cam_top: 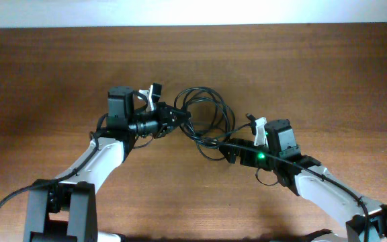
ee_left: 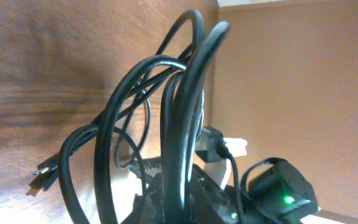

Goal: Untangle cables

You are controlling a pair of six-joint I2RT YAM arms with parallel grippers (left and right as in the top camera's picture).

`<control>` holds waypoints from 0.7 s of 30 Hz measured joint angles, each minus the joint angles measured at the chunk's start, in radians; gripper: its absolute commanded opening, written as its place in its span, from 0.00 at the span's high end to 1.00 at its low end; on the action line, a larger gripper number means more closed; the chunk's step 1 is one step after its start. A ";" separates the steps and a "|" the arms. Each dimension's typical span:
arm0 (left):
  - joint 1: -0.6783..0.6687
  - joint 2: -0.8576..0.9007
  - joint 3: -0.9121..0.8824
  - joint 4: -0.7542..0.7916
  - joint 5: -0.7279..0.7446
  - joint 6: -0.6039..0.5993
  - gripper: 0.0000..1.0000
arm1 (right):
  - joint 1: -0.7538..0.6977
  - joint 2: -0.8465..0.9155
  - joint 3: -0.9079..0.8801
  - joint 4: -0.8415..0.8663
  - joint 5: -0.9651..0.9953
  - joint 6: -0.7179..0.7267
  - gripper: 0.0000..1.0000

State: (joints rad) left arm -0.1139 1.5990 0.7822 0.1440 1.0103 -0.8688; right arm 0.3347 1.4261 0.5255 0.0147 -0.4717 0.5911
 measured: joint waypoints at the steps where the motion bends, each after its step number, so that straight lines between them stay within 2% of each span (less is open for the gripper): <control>1: 0.000 0.000 0.000 0.000 0.010 -0.005 1.00 | 0.000 0.000 0.000 0.000 0.000 0.000 0.01; 9: 0.004 0.000 0.000 -0.005 0.015 -0.019 1.00 | 0.000 0.000 0.000 -0.006 0.000 0.000 0.01; 16: 0.004 0.000 0.000 -0.076 -0.158 -0.026 1.00 | 0.000 0.000 0.000 -0.022 0.000 0.000 0.01; 21: 0.004 0.000 0.000 -0.082 -0.195 -0.026 1.00 | 0.000 -0.020 0.003 -0.022 -0.060 0.000 0.01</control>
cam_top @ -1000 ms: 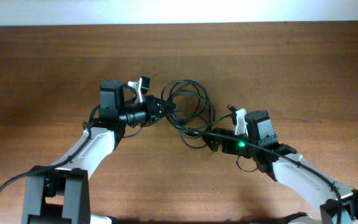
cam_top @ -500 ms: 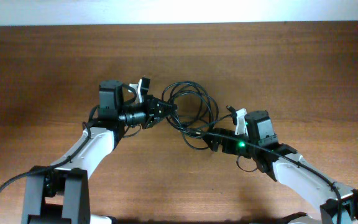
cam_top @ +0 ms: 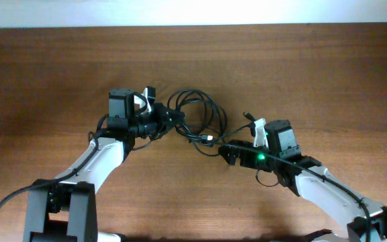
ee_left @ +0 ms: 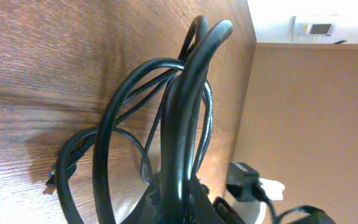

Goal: Untangle cables

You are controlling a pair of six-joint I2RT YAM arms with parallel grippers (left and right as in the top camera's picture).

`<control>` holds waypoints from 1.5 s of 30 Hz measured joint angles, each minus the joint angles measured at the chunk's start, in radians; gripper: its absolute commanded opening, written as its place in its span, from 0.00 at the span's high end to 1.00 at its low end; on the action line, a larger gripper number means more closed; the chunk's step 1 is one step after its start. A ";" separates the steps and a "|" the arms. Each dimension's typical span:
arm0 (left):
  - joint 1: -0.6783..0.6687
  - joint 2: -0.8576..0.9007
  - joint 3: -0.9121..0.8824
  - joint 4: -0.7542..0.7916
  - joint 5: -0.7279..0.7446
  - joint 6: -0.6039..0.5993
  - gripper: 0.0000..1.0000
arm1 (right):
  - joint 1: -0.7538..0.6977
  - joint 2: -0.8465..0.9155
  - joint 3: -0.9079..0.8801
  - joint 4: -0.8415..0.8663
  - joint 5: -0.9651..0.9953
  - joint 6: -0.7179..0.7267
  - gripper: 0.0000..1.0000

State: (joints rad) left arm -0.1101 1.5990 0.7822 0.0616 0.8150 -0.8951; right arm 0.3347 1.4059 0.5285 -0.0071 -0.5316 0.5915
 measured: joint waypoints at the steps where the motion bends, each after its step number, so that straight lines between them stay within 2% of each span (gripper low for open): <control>1: 0.000 0.000 0.000 -0.003 -0.002 0.000 1.00 | 0.000 -0.011 0.005 -0.001 -0.013 0.000 0.01; 5: 0.000 0.000 0.000 -0.023 -0.004 0.016 1.00 | 0.000 -0.048 0.031 0.010 -0.024 0.000 0.01; 12: -0.041 0.000 0.000 0.024 0.056 0.165 1.00 | 0.000 -0.048 0.031 0.011 0.060 -0.001 0.01; 18: -0.045 0.000 0.000 0.056 0.141 0.196 1.00 | 0.000 -0.048 0.032 -0.095 0.159 0.000 0.01; 24: -0.046 0.000 0.000 0.097 0.184 0.195 1.00 | 0.000 -0.048 0.032 -0.177 0.181 0.000 0.01; 28: -0.046 0.000 0.000 0.108 0.195 0.151 1.00 | 0.003 -0.048 0.032 -0.211 0.185 -0.001 0.01; 34: -0.046 0.000 0.000 0.108 0.195 0.099 1.00 | 0.062 -0.048 0.032 -0.198 0.192 -0.001 0.01; 43: -0.038 0.000 0.000 0.084 0.168 0.089 1.00 | 0.063 -0.048 0.031 -0.137 0.131 -0.001 0.01; 45: -0.037 0.000 0.000 0.072 0.149 0.086 0.94 | 0.063 -0.048 0.031 -0.131 0.114 -0.001 0.01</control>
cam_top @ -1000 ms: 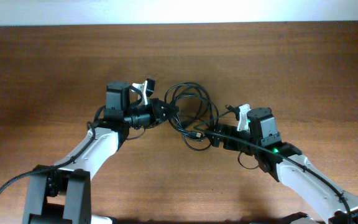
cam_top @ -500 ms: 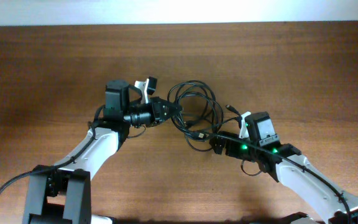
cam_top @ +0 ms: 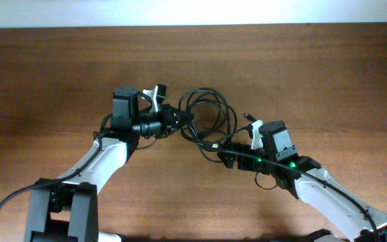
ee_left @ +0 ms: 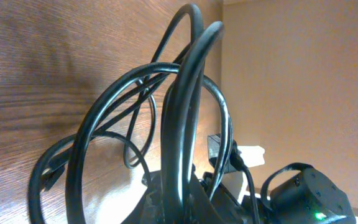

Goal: Untangle cables

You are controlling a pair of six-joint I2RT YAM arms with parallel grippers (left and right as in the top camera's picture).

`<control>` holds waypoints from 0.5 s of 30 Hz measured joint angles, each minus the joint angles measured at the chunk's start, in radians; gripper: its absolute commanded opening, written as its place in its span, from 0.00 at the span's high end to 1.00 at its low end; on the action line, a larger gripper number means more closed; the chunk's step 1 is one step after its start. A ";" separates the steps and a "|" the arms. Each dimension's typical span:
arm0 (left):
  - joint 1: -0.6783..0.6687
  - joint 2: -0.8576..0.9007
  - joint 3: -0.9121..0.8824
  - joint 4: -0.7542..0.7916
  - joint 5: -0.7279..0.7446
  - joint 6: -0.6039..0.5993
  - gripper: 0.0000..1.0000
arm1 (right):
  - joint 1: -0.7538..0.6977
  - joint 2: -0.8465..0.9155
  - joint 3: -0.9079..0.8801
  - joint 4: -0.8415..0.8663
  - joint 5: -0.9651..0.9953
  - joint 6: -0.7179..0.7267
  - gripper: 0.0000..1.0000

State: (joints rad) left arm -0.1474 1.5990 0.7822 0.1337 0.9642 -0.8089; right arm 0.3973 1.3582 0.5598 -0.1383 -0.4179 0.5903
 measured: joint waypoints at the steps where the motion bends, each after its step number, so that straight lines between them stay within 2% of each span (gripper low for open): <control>1: 0.000 0.000 0.000 -0.001 -0.004 0.000 0.85 | 0.000 0.000 0.000 0.001 -0.006 0.000 0.01; 2: 0.000 0.000 0.000 -0.002 -0.007 0.000 0.83 | 0.000 0.000 0.000 0.001 -0.011 0.000 0.01; 4: 0.000 0.000 0.000 -0.002 -0.011 -0.002 0.96 | 0.000 0.000 0.000 0.003 -0.018 0.000 0.01; 5: -0.001 0.000 0.000 -0.002 -0.011 -0.003 1.00 | 0.000 0.000 0.000 0.004 -0.022 0.001 0.01; 6: -0.001 0.000 0.000 -0.005 -0.012 -0.002 1.00 | 0.000 0.000 0.000 0.004 -0.022 0.000 0.01; 8: -0.001 0.000 0.000 -0.014 -0.016 -0.008 0.92 | 0.000 0.000 0.000 0.004 -0.025 0.000 0.01; 12: -0.001 0.000 0.000 -0.016 -0.019 -0.007 0.88 | 0.000 0.000 0.000 0.004 -0.026 0.000 0.01; 13: -0.001 0.000 0.000 -0.017 -0.019 -0.008 0.88 | 0.000 0.000 0.000 0.004 -0.026 0.000 0.01; 14: -0.001 0.000 0.000 -0.017 -0.019 -0.007 0.97 | 0.000 0.000 0.000 0.004 -0.026 0.000 0.01; 15: -0.001 0.000 0.000 -0.017 -0.020 -0.007 1.00 | 0.000 0.000 0.000 0.004 -0.027 0.000 0.01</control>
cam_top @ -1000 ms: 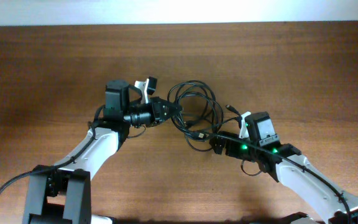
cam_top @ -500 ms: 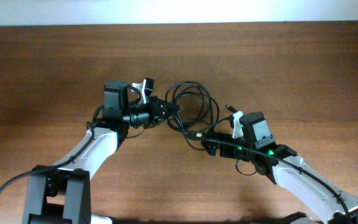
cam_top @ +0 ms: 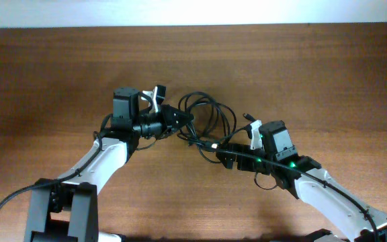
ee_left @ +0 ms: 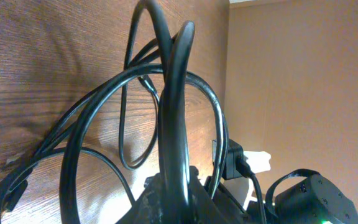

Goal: Untangle cables

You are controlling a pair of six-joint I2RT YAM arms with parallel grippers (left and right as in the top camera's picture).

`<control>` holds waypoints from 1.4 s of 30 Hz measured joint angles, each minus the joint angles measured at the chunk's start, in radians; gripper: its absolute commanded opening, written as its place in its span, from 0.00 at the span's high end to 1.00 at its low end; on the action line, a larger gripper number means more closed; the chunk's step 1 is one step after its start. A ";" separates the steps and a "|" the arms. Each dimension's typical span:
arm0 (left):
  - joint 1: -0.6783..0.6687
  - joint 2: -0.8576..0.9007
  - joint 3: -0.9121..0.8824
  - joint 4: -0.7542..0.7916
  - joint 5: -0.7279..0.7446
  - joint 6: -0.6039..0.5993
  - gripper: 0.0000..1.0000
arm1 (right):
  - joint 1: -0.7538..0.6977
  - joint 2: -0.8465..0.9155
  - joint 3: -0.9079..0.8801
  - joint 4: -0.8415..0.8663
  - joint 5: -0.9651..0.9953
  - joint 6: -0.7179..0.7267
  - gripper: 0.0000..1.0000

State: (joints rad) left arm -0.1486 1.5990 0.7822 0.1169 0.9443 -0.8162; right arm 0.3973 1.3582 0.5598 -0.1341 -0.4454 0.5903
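A tangle of black cables (cam_top: pixel 208 115) lies in loops at mid-table between the two arms. My left gripper (cam_top: pixel 182 122) is shut on a thick cable loop at the tangle's left side. In the left wrist view that thick loop (ee_left: pixel 174 106) rises straight up out of the jaws, with thinner loops (ee_left: pixel 135 118) crossing behind it over the wood. My right gripper (cam_top: pixel 224 154) sits at the tangle's lower right, shut on a cable. A light-tipped plug (cam_top: pixel 213 143) shows just ahead of it.
The brown wooden table (cam_top: pixel 59 74) runs to a pale wall along the far edge. The right arm's black body with its green light (ee_left: pixel 319 199) shows low right in the left wrist view. A white clip (cam_top: pixel 156 94) sticks up from the left wrist.
The loops stand more upright and spread wider in the left wrist view. My right gripper has shifted slightly left and toward the tangle. Both grips are unchanged.
Both grippers held the tangle throughout. At first my left gripper held the loops near mid-table. Then it was farther left with the wrist rolled and the tangle drawn along. Later it was back to the right, wrist rolled back, the right gripper closer in, as now.
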 measured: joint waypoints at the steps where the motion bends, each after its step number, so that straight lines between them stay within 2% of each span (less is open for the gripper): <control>1: 0.000 0.000 0.000 0.000 -0.001 0.004 1.00 | 0.000 0.000 0.000 0.000 -0.001 0.000 0.01; 7: 0.000 0.000 0.000 -0.008 -0.023 0.008 1.00 | 0.000 0.000 0.000 0.000 -0.002 0.000 0.01; 12: -0.003 0.000 0.000 -0.055 -0.190 0.112 1.00 | 0.000 0.000 -0.001 0.059 -0.046 -0.001 0.01; 15: -0.003 0.000 0.000 -0.050 -0.243 0.143 1.00 | 0.001 0.000 0.003 0.146 -0.130 -0.019 0.01; 18: -0.003 0.000 0.000 -0.049 -0.261 0.195 1.00 | 0.001 0.000 0.003 0.154 -0.143 -0.019 0.01; 21: -0.008 0.000 0.000 -0.020 -0.216 0.286 1.00 | 0.001 0.000 0.003 0.158 -0.076 0.005 0.01; 24: -0.016 0.000 0.000 0.008 -0.101 0.377 1.00 | 0.002 0.000 0.003 0.158 0.048 0.029 0.01; 27: -0.019 0.000 0.000 0.027 -0.031 0.407 1.00 | 0.002 0.000 0.003 0.150 0.108 0.038 0.01; 33: -0.020 0.000 0.000 0.079 0.103 0.415 1.00 | 0.002 0.000 0.004 0.067 0.185 0.041 0.01; 42: -0.026 0.000 0.000 0.097 0.113 0.226 1.00 | 0.013 -0.001 0.007 -0.021 0.195 0.046 0.01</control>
State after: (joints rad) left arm -0.1749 1.5990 0.7818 0.2138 1.0569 -0.5900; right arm 0.4107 1.3575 0.5671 -0.1551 -0.2508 0.6361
